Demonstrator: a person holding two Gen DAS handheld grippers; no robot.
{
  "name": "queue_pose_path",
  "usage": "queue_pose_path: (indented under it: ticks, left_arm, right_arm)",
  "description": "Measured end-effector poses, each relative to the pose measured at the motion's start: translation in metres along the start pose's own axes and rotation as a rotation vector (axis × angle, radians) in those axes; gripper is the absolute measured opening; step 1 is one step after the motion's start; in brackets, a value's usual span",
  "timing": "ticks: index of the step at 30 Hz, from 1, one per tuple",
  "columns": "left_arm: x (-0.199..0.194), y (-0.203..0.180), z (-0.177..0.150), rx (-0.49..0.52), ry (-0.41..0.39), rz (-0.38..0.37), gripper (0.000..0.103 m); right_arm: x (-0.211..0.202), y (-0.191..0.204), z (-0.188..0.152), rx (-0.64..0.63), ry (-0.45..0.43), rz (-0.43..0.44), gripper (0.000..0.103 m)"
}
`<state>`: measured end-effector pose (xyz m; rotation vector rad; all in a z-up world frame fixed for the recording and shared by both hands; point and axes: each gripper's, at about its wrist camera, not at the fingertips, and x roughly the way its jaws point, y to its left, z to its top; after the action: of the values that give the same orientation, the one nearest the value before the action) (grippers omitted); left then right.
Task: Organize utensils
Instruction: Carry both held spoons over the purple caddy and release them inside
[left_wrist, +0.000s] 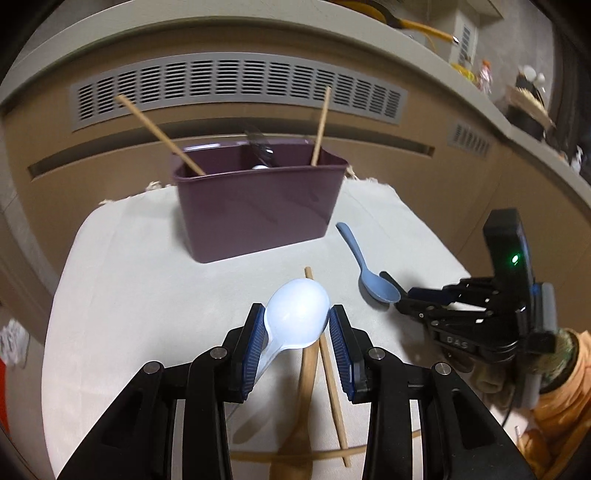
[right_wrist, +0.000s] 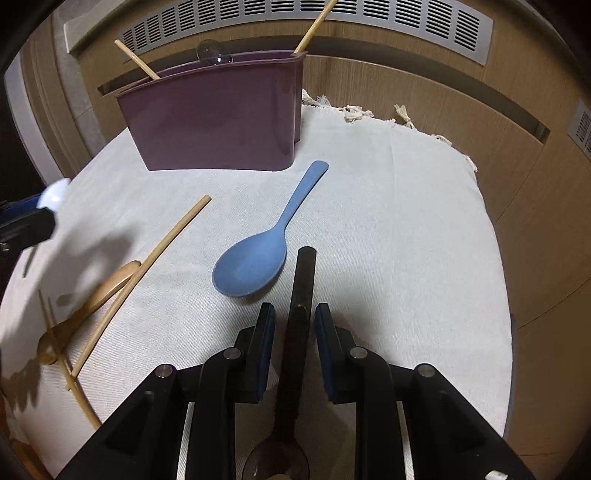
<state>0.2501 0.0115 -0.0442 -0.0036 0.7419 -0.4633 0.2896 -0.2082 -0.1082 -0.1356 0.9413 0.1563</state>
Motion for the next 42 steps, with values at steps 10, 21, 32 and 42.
queue_pose_path:
  ticks: [10, 21, 32, 42]
  left_arm:
    - [-0.038, -0.002, -0.011, -0.110, -0.080, 0.004, 0.037]
    - [-0.098, -0.029, 0.026, -0.097, -0.274, -0.003, 0.037]
    - [-0.101, 0.002, 0.149, -0.190, -0.549, -0.170, 0.037]
    - [-0.002, 0.062, 0.200, -0.321, -0.468, -0.345, 0.037]
  right_arm:
    - [-0.070, 0.000, -0.011, 0.006, -0.105, 0.104, 0.012]
    - [-0.160, 0.013, 0.006, 0.010, -0.394, 0.205, 0.012]
    - [-0.194, 0.012, 0.139, 0.014, -0.832, 0.178, 0.012]
    - [-0.117, 0.013, 0.213, -0.011, -0.784, 0.144, 0.012]
